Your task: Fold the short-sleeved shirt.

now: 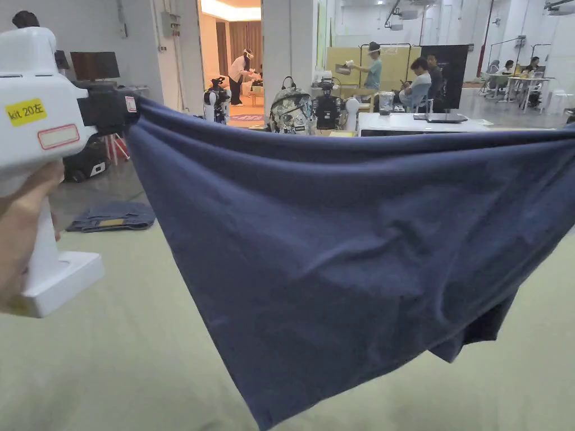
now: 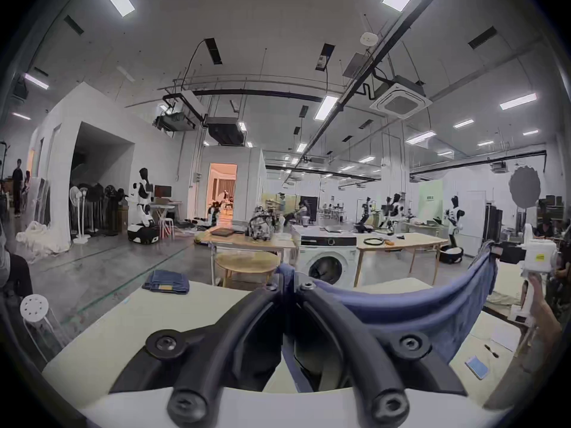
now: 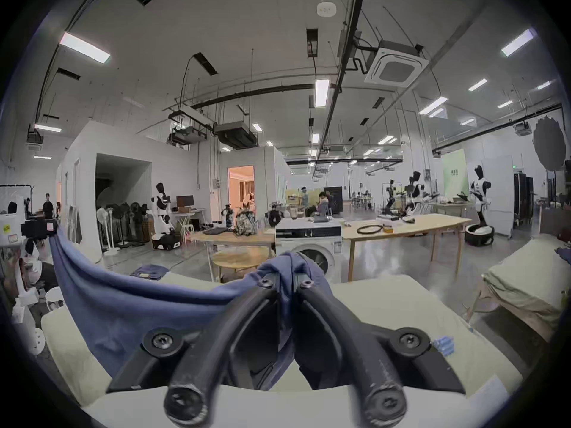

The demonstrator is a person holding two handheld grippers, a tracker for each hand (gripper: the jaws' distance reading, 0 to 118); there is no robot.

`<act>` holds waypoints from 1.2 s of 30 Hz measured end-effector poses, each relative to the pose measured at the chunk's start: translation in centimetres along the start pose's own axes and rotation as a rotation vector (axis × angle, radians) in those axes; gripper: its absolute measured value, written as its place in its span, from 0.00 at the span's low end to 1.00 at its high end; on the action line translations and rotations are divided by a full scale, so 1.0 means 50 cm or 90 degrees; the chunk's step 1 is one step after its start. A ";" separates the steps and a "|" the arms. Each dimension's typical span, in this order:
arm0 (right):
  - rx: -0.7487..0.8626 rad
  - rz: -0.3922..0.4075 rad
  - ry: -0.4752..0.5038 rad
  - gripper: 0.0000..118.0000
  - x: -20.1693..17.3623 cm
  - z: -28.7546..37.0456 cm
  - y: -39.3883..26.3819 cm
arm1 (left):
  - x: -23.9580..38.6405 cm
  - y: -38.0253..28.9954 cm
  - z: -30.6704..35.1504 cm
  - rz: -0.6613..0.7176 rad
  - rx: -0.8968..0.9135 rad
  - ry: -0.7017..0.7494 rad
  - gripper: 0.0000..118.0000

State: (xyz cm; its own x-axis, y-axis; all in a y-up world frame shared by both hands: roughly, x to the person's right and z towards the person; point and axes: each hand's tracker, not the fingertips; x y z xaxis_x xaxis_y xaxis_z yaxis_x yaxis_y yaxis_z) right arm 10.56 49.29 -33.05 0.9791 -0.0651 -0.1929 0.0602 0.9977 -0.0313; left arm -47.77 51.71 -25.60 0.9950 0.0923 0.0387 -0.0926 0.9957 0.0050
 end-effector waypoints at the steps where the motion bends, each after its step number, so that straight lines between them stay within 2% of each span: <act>1: 0.002 -0.002 0.000 0.05 -0.001 -0.018 0.010 | -0.004 0.005 -0.020 0.001 0.003 0.000 0.00; 6: -0.006 0.007 -0.015 0.05 0.008 -0.135 0.063 | -0.008 0.034 -0.127 0.001 -0.002 0.022 0.00; 8: -0.029 0.027 -0.035 0.04 0.016 -0.203 0.076 | 0.005 0.034 -0.156 0.002 -0.004 0.018 0.00; 10: -0.041 0.032 -0.038 0.04 0.019 -0.242 0.082 | 0.011 0.022 -0.199 -0.040 -0.024 0.050 0.00; 14: -0.066 0.037 -0.057 0.04 0.021 -0.302 0.075 | 0.017 -0.009 -0.259 -0.028 -0.056 0.054 0.00; 19: -0.095 0.048 -0.068 0.04 0.020 -0.352 0.018 | 0.028 -0.097 -0.301 -0.027 -0.094 0.042 0.00; 23: -0.146 0.032 -0.066 0.04 0.035 -0.374 -0.098 | 0.032 -0.194 -0.312 0.005 -0.135 0.038 0.00; 25: -0.160 0.039 -0.067 0.04 0.048 -0.360 -0.161 | 0.016 -0.249 -0.309 0.033 -0.165 0.020 0.00; 28: -0.171 0.051 -0.048 0.04 0.071 -0.278 -0.265 | 0.022 -0.325 -0.232 0.016 -0.175 0.006 0.00; 33: -0.226 0.013 -0.048 0.04 0.131 -0.075 -0.465 | 0.017 -0.475 -0.041 0.077 -0.233 -0.016 0.00; 35: -0.249 -0.021 -0.059 0.04 0.114 0.036 -0.530 | 0.034 -0.542 0.052 0.062 -0.231 -0.009 0.00; 36: -0.279 -0.024 -0.050 0.04 0.112 0.075 -0.561 | 0.034 -0.573 0.087 0.031 -0.270 -0.010 0.00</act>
State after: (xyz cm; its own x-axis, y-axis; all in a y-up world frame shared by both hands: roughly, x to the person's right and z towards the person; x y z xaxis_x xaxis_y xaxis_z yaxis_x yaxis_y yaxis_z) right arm 15.08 21.02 -29.57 0.9906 -0.0824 -0.1091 0.0243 0.8912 -0.4529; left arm -43.58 23.31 -21.31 0.9888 0.1422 0.0447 -0.1118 0.9058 -0.4087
